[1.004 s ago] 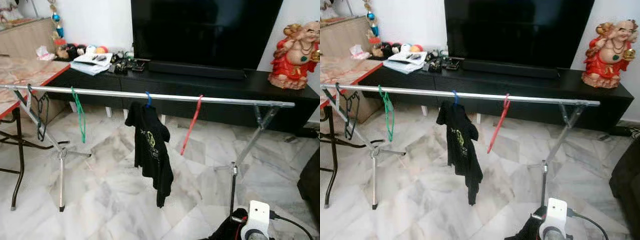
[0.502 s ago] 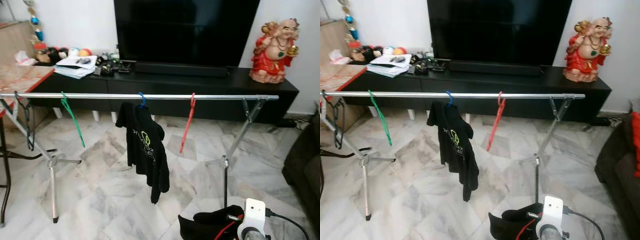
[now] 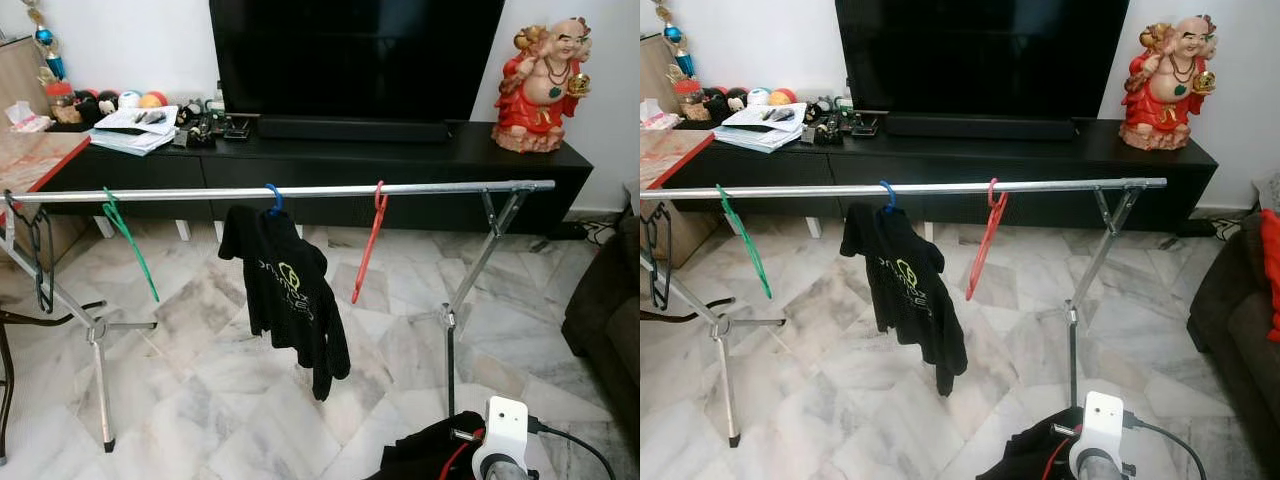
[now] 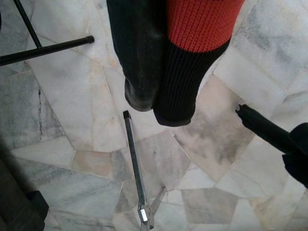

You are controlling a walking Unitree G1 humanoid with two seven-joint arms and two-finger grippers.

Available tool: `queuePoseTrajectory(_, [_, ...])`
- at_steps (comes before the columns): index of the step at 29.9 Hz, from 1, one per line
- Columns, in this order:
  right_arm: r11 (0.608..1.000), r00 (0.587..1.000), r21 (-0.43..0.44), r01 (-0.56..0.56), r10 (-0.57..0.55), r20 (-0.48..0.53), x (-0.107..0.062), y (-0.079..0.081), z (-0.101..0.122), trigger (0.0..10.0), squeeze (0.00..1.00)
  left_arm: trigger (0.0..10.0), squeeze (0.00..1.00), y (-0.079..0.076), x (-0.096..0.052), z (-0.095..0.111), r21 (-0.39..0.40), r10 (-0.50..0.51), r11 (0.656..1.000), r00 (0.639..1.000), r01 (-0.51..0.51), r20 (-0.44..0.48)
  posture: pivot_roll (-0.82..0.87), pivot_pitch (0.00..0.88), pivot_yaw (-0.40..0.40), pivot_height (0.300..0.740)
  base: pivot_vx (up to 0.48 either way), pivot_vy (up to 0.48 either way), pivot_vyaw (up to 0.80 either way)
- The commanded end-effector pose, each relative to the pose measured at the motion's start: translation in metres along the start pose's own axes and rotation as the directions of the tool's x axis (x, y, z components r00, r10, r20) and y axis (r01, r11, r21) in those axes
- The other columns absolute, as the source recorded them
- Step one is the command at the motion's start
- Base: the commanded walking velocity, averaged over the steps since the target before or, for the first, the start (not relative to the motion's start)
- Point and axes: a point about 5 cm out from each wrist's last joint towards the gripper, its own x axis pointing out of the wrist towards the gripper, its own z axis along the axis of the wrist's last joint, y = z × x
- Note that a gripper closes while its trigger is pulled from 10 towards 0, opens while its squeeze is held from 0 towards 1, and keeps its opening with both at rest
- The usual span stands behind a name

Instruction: Hang hanger

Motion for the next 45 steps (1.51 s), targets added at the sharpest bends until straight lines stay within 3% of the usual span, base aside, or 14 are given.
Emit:
queuePoseTrajectory(1, [1.0,1.0,-0.007,0.0,0.0,-0.001,-0.001,0.001,-0.002,10.0,0.0,10.0,0.0,0.003,-0.001,-0.003,0.0,0.012,1.0,1.0,-0.012,-0.005,0.08,0.0,0.02,0.74,0.0,0.48,0.0])
queuePoseTrajectory(29, [1.0,1.0,-0.02,-0.007,0.007,-0.009,-0.001,0.005,-0.004,10.0,0.0,10.0,0.0,0.002,0.0,-0.001,-0.012,0.014,1.0,1.0,-0.014,0.004,0.1,0.0,0.012,0.74,0.0,0.48,0.0])
queuePoseTrajectory(37, [1.0,0.999,-0.025,-0.006,0.005,-0.05,-0.003,0.006,-0.014,10.0,0.0,10.0,0.0,0.002,-0.001,0.002,-0.013,0.026,1.0,0.999,-0.025,0.045,0.11,0.0,0.011,0.74,0.0,0.48,0.0])
queuePoseTrajectory(43, [0.999,0.996,-0.051,-0.018,0.014,-0.085,-0.006,0.007,-0.022,10.0,0.0,10.0,0.0,0.003,-0.002,0.006,-0.014,0.055,0.998,0.993,-0.054,0.105,0.13,0.0,-0.002,0.74,0.0,0.0,0.0])
queuePoseTrajectory(45, [0.998,0.995,-0.056,-0.019,0.013,-0.1,-0.007,0.006,-0.026,10.0,0.0,10.0,0.0,0.002,-0.003,0.007,-0.069,0.068,0.996,0.988,-0.059,0.136,0.14,0.0,-0.006,0.74,0.0,0.0,0.0])
